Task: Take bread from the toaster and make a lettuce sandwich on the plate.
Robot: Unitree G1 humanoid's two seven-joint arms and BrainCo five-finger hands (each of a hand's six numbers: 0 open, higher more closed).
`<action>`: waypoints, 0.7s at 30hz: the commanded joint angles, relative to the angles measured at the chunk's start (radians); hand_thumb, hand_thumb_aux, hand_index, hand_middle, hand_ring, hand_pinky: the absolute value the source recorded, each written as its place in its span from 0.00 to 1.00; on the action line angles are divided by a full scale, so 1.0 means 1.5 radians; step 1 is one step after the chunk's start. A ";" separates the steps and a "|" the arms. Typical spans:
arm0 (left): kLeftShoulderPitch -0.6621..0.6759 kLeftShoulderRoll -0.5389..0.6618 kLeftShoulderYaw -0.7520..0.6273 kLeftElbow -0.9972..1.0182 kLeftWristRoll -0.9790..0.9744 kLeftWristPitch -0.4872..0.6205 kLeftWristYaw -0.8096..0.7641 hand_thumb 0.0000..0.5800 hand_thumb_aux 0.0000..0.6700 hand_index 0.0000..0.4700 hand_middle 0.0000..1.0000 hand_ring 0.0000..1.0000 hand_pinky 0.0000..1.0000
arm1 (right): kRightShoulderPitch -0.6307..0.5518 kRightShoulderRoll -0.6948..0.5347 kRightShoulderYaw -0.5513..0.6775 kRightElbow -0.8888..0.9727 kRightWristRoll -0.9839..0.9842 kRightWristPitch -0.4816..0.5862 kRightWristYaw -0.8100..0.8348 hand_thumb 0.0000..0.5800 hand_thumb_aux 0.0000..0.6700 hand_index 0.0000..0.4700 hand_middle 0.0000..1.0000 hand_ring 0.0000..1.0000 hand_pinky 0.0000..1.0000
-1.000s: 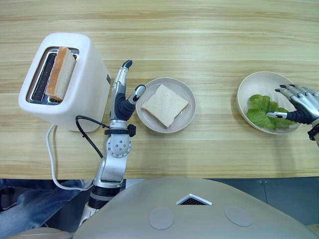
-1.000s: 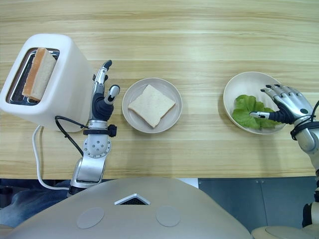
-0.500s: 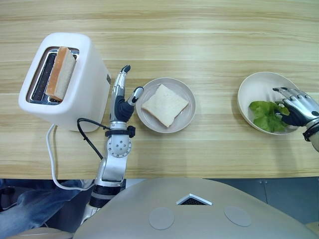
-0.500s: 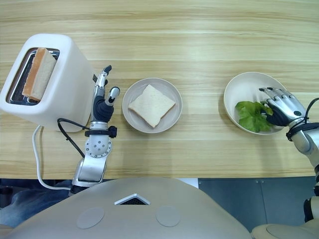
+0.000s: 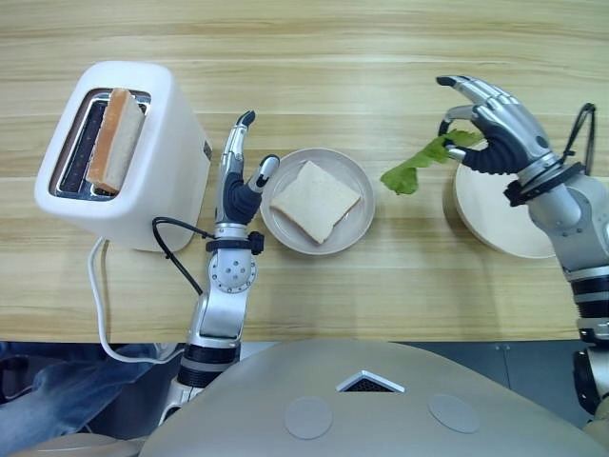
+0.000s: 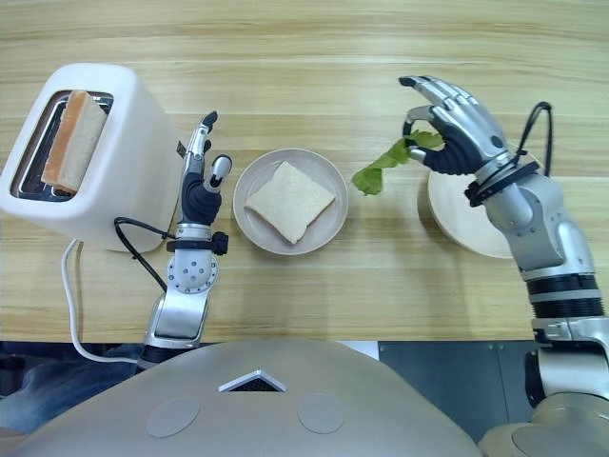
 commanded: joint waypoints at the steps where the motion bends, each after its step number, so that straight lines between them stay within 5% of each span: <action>1: -0.012 -0.005 0.015 -0.002 -0.003 0.001 0.007 0.00 0.00 0.00 0.00 0.00 0.00 | -0.078 0.115 0.071 -0.004 -0.009 0.028 0.032 1.00 1.00 1.00 0.00 0.00 0.00; 11: -0.016 -0.010 0.053 -0.006 0.005 -0.007 0.044 0.00 0.00 0.00 0.00 0.00 0.00 | -0.206 0.309 0.194 0.196 -0.089 0.013 -0.015 1.00 1.00 1.00 0.00 0.00 0.00; 17: -0.009 -0.007 0.048 0.004 0.002 -0.009 0.036 0.00 0.00 0.00 0.00 0.00 0.00 | -0.186 0.285 0.273 0.320 -0.190 -0.017 -0.058 1.00 1.00 1.00 0.00 0.00 0.00; 21: -0.013 -0.003 0.054 0.013 -0.002 -0.012 0.031 0.00 0.00 0.00 0.00 0.00 0.00 | -0.147 0.211 0.272 0.238 -0.223 -0.028 -0.054 1.00 1.00 1.00 0.00 0.00 0.00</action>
